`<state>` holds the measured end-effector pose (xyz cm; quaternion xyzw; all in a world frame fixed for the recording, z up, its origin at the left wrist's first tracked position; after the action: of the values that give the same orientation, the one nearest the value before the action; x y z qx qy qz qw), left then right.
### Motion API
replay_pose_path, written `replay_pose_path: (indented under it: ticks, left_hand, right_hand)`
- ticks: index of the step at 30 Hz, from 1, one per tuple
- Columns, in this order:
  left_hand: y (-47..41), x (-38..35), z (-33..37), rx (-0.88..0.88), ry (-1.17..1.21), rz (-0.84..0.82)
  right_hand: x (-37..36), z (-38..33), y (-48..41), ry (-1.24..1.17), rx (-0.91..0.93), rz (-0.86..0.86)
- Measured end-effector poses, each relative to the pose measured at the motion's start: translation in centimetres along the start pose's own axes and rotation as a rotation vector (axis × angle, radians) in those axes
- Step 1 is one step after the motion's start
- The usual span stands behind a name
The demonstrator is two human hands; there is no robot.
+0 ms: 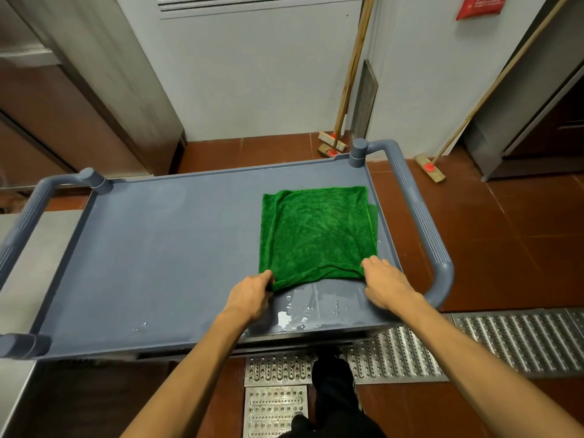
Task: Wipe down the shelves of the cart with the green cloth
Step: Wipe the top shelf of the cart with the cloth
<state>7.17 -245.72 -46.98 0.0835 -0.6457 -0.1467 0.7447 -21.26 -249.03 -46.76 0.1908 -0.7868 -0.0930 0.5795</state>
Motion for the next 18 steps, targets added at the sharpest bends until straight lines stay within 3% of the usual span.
replay_pose_path:
  ticks: [9,18]
  left_hand:
    - [2.7,-1.0,0.8,-0.015,-0.017,-0.028]
    - [5.1,-2.0,0.5,-0.02,0.012,-0.039]
  right_hand:
    - [-0.5,0.9,2.7,0.012,-0.025,0.007]
    - [-1.1,-0.1,4.6,0.219,0.027,-0.021]
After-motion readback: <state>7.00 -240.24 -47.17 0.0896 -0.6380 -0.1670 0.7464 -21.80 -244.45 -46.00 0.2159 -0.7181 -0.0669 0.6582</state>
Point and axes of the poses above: each hand's wrist, its own y-axis away from the middle knuckle, its own x-axis out of the back of the hand, z = x × y, the point moved 4 cm from there along -y, towards the middle knuckle, and after that the axes turned 12 degrees about -y, right-handed, at the moved point
